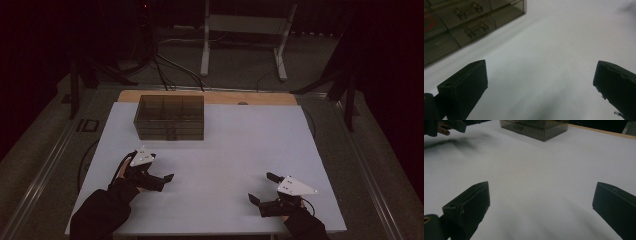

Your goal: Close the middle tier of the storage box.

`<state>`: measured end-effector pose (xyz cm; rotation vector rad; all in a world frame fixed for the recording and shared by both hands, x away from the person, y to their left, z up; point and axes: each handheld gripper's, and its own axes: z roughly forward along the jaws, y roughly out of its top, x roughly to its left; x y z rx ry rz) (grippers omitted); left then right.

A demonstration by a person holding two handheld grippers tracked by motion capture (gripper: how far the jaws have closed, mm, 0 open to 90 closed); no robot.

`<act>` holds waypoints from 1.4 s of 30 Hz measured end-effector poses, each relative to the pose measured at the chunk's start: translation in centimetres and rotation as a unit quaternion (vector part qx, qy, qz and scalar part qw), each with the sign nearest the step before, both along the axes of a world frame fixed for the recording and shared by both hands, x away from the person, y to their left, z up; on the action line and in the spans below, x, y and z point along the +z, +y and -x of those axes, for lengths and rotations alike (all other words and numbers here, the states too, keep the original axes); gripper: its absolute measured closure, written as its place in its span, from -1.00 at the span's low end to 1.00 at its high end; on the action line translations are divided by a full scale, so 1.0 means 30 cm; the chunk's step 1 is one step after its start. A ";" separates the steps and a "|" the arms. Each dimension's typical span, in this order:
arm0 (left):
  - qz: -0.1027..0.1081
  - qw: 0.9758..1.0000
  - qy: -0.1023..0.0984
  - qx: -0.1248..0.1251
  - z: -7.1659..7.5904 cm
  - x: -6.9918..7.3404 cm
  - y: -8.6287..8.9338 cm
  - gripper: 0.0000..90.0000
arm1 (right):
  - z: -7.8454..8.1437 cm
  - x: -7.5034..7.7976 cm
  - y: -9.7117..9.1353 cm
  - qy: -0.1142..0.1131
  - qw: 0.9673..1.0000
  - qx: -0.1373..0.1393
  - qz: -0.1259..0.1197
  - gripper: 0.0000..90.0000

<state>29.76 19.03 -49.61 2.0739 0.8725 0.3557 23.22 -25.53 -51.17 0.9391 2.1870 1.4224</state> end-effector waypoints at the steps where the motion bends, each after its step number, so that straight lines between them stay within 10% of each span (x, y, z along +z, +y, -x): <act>1: -0.001 1.000 0.000 0.003 0.004 -0.004 0.003 -0.98 | -0.001 -0.001 0.000 0.000 1.000 0.000 0.000 -0.97; 42: -0.037 0.998 0.025 0.041 0.170 -0.083 0.116 -0.97 | -0.003 0.000 0.002 -0.002 1.000 0.003 0.002 -0.97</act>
